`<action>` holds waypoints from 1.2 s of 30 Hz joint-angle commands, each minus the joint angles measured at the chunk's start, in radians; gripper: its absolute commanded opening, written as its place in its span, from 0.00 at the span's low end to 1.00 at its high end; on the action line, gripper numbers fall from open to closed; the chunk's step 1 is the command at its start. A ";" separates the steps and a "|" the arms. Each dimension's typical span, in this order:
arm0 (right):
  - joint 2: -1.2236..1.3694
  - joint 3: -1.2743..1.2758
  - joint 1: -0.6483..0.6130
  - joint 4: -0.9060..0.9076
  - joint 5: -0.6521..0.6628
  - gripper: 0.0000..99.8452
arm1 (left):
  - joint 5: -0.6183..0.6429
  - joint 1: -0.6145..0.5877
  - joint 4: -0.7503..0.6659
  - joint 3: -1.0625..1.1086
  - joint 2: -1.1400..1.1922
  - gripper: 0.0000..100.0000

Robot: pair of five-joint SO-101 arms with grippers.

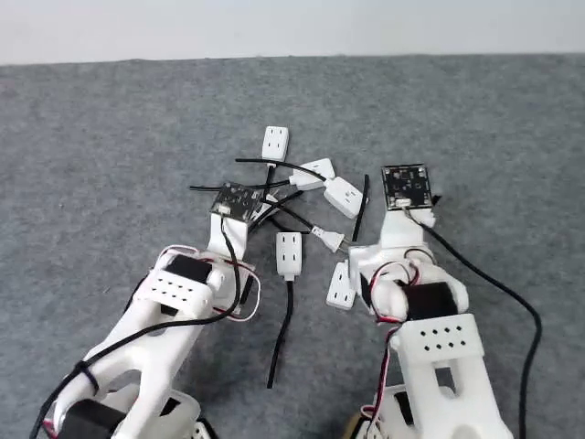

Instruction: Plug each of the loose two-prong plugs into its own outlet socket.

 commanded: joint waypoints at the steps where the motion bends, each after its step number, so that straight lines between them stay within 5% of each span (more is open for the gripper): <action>1: 0.001 0.040 -0.027 -0.079 -0.037 0.01 | -0.017 0.011 -0.054 0.005 -0.034 0.01; 36: -0.005 0.143 -0.059 -0.084 0.063 0.01 | -0.018 0.023 -0.060 0.015 -0.032 0.01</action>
